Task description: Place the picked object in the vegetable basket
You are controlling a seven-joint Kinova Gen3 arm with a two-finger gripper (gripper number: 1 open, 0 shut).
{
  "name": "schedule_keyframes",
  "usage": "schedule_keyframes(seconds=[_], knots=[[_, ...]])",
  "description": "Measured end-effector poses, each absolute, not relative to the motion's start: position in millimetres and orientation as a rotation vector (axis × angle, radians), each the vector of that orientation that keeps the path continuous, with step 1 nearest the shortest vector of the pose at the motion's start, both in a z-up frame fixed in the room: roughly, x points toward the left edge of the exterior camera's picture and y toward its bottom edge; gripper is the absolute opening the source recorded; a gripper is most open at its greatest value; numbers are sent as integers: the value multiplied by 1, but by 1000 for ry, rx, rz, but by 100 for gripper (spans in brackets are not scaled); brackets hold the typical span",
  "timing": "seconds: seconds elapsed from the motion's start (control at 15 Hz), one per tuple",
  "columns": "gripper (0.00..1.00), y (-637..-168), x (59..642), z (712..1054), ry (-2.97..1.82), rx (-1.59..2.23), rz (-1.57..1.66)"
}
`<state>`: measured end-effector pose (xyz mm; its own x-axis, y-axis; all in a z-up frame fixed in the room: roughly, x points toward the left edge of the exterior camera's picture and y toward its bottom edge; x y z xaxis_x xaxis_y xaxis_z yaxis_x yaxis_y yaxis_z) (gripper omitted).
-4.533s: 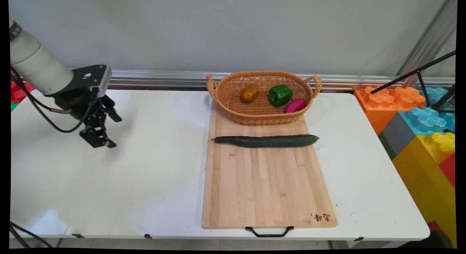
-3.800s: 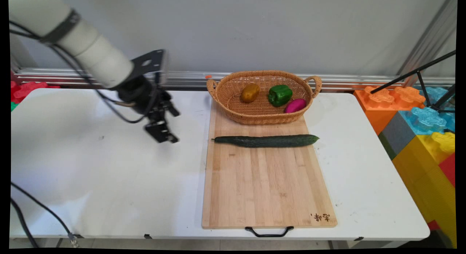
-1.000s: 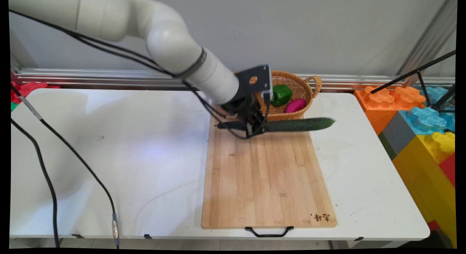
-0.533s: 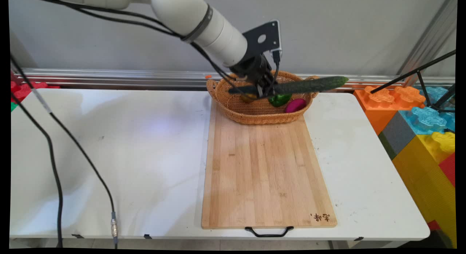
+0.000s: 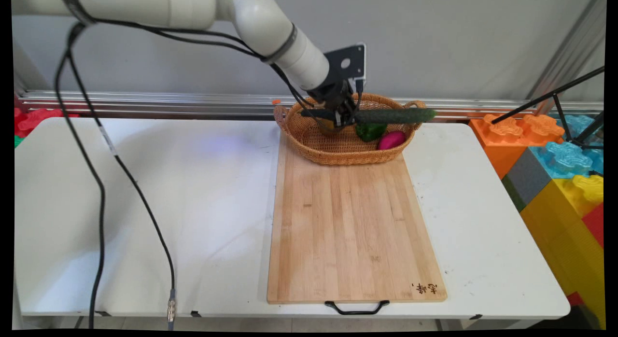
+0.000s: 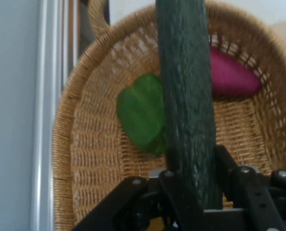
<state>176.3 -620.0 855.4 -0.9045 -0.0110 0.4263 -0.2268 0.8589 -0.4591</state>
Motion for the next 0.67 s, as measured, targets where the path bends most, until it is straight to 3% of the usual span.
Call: schedule_keyframes(seconds=[0.4, 0.47, 0.67], knots=[[0, -643, 172, 814, -2661, 179, 638], [100, -645, 171, 812, -2665, 189, 623], [100, -647, 166, 815, -2664, 206, 592]])
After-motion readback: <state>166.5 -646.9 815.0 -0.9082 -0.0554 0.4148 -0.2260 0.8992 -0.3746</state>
